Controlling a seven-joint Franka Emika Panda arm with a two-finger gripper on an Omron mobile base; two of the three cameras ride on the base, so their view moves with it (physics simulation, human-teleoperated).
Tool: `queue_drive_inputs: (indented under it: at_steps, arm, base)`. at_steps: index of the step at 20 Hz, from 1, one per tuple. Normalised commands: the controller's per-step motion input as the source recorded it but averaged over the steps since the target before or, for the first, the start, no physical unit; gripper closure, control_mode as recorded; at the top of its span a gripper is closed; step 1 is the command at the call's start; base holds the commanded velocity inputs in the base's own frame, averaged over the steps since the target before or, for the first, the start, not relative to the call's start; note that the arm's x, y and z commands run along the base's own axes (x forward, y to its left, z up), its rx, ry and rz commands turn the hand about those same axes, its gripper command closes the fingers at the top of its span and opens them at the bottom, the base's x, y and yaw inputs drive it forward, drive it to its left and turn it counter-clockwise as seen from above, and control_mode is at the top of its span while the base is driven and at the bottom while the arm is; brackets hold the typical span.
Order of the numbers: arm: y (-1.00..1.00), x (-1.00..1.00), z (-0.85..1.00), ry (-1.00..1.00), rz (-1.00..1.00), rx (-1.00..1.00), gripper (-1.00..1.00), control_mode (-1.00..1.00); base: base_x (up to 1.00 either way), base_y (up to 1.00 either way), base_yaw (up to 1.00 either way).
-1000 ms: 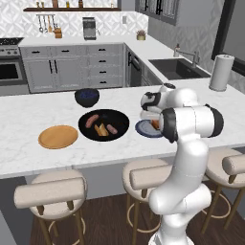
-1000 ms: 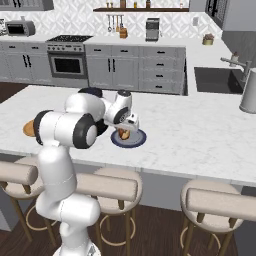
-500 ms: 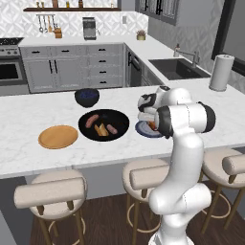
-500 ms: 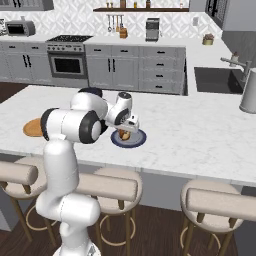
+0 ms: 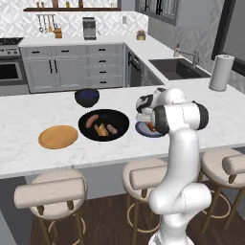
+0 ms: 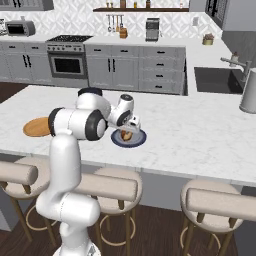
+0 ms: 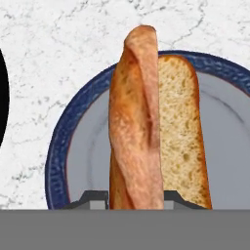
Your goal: Place one bun and one sausage from the bowl on each plate.
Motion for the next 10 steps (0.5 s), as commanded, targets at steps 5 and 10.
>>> queue_drive_inputs:
  at_steps: [5, 10]
  arm:
    - [0.00, 0.07, -0.01, 0.00, 0.00, 0.00, 1.00, -1.00]
    - [0.00, 0.00, 0.00, 0.00, 0.00, 0.00, 1.00, -1.00]
  base:
    - [0.00, 0.00, 0.00]
    - [0.00, 0.00, 0.00]
